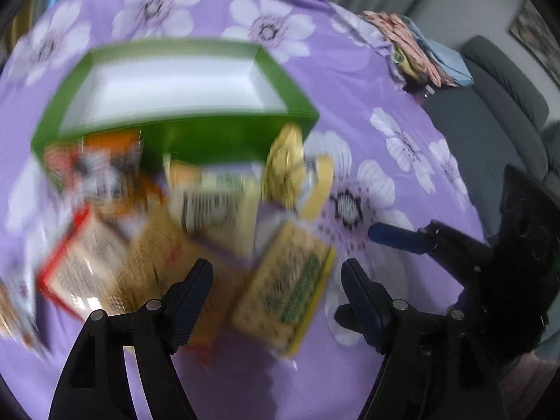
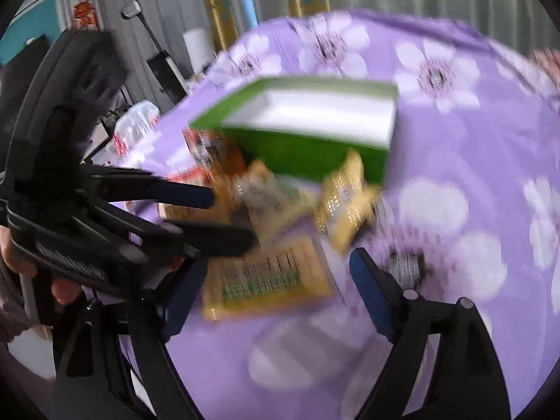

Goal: Organize snacks
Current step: 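Carry the soda cracker pack with the left gripper over the green box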

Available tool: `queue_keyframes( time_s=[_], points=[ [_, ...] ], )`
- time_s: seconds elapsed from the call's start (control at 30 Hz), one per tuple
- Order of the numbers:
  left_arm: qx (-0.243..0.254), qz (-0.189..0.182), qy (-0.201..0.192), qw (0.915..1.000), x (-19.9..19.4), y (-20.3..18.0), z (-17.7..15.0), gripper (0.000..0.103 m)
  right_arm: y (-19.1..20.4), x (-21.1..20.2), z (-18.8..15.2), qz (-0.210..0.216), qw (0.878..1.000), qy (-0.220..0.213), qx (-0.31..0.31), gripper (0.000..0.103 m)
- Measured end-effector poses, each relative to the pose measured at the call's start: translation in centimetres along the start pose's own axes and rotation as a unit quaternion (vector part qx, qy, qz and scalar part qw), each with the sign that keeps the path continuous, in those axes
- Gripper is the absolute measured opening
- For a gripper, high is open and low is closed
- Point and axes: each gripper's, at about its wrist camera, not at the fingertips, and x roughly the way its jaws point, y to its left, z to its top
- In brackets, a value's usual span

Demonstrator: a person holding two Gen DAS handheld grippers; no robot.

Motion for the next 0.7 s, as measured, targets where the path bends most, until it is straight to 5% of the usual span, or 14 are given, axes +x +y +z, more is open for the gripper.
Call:
queue_keyframes(
  time_s=[0.23,0.33,0.63,0.7],
  points=[
    [0.021,-0.037,0.039,0.9983,1.0,-0.8,-0.1,0.076,1.7,0.4,-3.7,0.04,0.999,0.026,0.021,0.084],
    [0.014,-0.01,0.046,0.9988,0.8,-0.8,-0.4,0.076,2.0,0.4,-4.1,0.036,0.999,0.018,0.027,0.084],
    [-0.139,0.008,0.002,0.9903,-0.9,1.2,-4.3,0.076,-2.2,2.0,-2.4,0.036,0.996,0.046,-0.061,0.082],
    [-0.174,0.0,-0.004,0.9847,-0.6,1.6,-4.5,0.076,-3.0,2.8,-1.5,0.075,0.992,0.055,-0.085,0.08]
  ],
)
